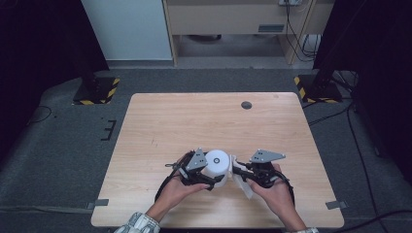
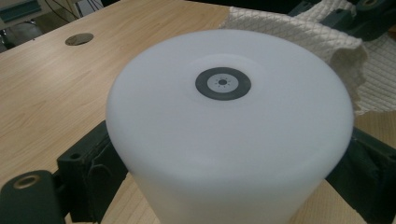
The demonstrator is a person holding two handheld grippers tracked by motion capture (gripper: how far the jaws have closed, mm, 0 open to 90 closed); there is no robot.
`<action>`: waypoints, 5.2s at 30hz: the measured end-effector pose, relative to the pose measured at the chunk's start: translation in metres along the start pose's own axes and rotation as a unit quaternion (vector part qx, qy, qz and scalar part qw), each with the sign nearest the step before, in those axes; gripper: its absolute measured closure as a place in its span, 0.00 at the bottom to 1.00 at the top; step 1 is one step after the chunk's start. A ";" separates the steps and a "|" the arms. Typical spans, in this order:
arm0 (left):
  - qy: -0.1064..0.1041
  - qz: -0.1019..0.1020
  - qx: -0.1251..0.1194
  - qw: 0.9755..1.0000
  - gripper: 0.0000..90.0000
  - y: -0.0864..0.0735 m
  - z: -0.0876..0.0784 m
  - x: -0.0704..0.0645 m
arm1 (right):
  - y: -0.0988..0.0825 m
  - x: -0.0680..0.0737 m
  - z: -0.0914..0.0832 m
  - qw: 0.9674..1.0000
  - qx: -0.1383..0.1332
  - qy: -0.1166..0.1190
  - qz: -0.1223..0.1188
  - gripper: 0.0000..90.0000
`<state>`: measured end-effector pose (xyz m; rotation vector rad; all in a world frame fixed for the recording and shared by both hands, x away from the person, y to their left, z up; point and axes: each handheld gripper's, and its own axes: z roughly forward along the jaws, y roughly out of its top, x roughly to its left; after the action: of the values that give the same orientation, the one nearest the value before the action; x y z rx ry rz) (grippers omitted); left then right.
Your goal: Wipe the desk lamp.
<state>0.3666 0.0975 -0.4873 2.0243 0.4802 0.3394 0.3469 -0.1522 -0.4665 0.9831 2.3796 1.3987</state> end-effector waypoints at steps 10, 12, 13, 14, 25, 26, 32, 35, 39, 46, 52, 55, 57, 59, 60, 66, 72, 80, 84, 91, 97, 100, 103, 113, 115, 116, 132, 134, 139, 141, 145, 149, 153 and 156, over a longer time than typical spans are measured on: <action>0.000 -0.001 0.000 1.000 0.08 0.000 0.000 0.000 | -0.016 -0.001 0.016 0.998 0.053 -0.002 -0.025 0.84; 0.000 -0.001 0.000 1.000 0.08 0.000 0.000 0.000 | -0.017 0.001 0.016 0.998 0.058 0.002 -0.028 0.84; 0.000 -0.001 0.000 1.000 0.08 0.000 0.000 0.000 | -0.017 0.002 0.015 0.998 0.057 0.003 -0.030 0.84; 0.000 -0.001 0.000 1.000 0.08 0.000 0.000 0.000 | -0.017 0.003 0.013 0.998 0.055 0.005 -0.032 0.84; 0.000 -0.002 0.000 1.000 0.08 0.000 0.000 0.001 | -0.010 0.012 -0.001 0.999 0.007 0.011 -0.043 0.84; 0.000 -0.002 0.000 1.000 0.08 0.000 0.000 0.001 | -0.012 0.013 0.002 0.999 0.019 0.010 -0.047 0.84; 0.003 -0.003 0.001 1.000 0.08 0.000 -0.001 0.002 | -0.016 0.016 0.007 0.998 0.039 0.015 -0.053 0.84; 0.003 -0.004 0.001 1.000 0.08 -0.001 -0.001 0.003 | -0.011 0.019 0.000 0.998 0.012 0.025 -0.057 0.84; 0.001 -0.003 0.001 1.000 0.08 -0.001 -0.001 0.003 | -0.007 0.022 -0.007 0.998 -0.011 0.031 -0.061 0.84; 0.001 -0.003 0.001 1.000 0.08 -0.001 -0.001 0.003 | -0.018 0.023 0.009 0.996 0.041 0.032 -0.067 0.84; 0.002 -0.005 0.001 1.000 0.08 -0.001 -0.001 0.004 | -0.010 0.025 0.001 0.997 0.009 0.033 -0.070 0.84; 0.003 -0.004 0.001 1.000 0.08 -0.001 -0.001 0.004 | -0.010 0.025 0.000 0.997 0.004 0.033 -0.071 0.84; 0.004 -0.004 0.002 1.000 0.08 -0.001 -0.001 0.004 | -0.013 0.024 0.004 0.997 0.022 0.029 -0.069 0.84; 0.004 -0.004 0.002 1.000 0.08 -0.001 -0.001 0.004 | -0.018 0.023 0.011 0.996 0.045 0.025 -0.071 0.84; 0.003 -0.004 0.001 1.000 0.08 -0.001 -0.001 0.004 | -0.020 0.022 0.014 0.996 0.055 0.025 -0.071 0.84; 0.003 -0.003 0.001 1.000 0.08 -0.001 -0.001 0.004 | -0.028 0.015 0.028 0.993 0.096 0.012 -0.063 0.84; 0.000 -0.001 0.002 1.000 0.08 0.000 -0.001 0.002 | -0.028 0.003 0.031 0.995 0.093 -0.006 -0.038 0.84; -0.001 -0.001 0.003 1.000 0.08 0.000 -0.001 0.003 | -0.023 0.019 0.017 0.995 0.075 0.022 -0.062 0.84; 0.000 -0.002 0.003 1.000 0.08 -0.001 -0.001 0.003 | -0.011 0.019 0.002 0.998 0.018 0.024 -0.061 0.84; -0.001 -0.003 0.002 1.000 0.08 -0.001 -0.001 0.004 | -0.013 0.024 0.005 0.996 0.026 0.043 -0.071 0.84; -0.002 -0.012 -0.004 1.000 0.08 0.000 -0.004 0.005 | -0.017 0.022 0.010 0.995 0.046 0.042 -0.071 0.83; -0.005 -0.027 -0.028 0.999 0.06 0.005 -0.011 0.006 | -0.017 0.021 0.009 0.996 0.046 0.041 -0.070 0.83; -0.010 -0.028 -0.041 0.999 0.04 0.014 -0.019 0.007 | -0.018 0.021 0.009 0.995 0.048 0.041 -0.072 0.83; -0.016 -0.057 -0.054 0.997 0.19 0.032 -0.022 0.025 | -0.018 0.023 0.011 0.995 0.048 0.045 -0.074 0.83; -0.028 -0.057 -0.033 0.997 0.21 0.032 -0.018 0.025 | -0.019 0.023 0.012 0.995 0.047 0.048 -0.076 0.83; -0.031 -0.059 -0.026 0.997 0.21 0.031 -0.016 0.025 | -0.018 0.023 0.012 0.995 0.047 0.049 -0.075 0.83; -0.045 -0.100 -0.022 0.994 0.21 0.028 -0.015 0.030 | -0.006 0.040 0.013 0.993 0.012 0.074 -0.092 0.84; -0.045 -0.099 -0.022 0.994 0.21 0.028 -0.015 0.031 | -0.007 0.040 0.017 0.993 0.019 0.074 -0.093 0.84; -0.044 -0.099 -0.021 0.994 0.21 0.028 -0.015 0.031 | -0.018 0.040 0.031 0.991 0.063 0.067 -0.099 0.84; -0.044 -0.100 -0.023 0.994 0.21 0.028 -0.015 0.031 | -0.019 0.041 0.033 0.990 0.068 0.065 -0.102 0.84; -0.045 -0.099 -0.022 0.994 0.21 0.028 -0.015 0.031 | -0.011 0.045 0.025 0.991 0.041 0.076 -0.099 0.84; -0.045 -0.099 -0.021 0.994 0.21 0.028 -0.015 0.031 | 0.001 0.053 0.017 0.991 -0.009 0.091 -0.097 0.84; -0.044 -0.098 -0.021 0.994 0.21 0.029 -0.015 0.031 | -0.003 0.055 0.029 0.990 0.011 0.090 -0.105 0.84; -0.045 -0.097 -0.020 0.994 0.21 0.029 -0.014 0.030 | -0.011 0.054 0.043 0.989 0.043 0.088 -0.110 0.84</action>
<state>0.3929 0.1104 -0.4538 1.9262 0.6043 0.1377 0.3222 -0.0919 -0.4907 0.6122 2.6008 1.3607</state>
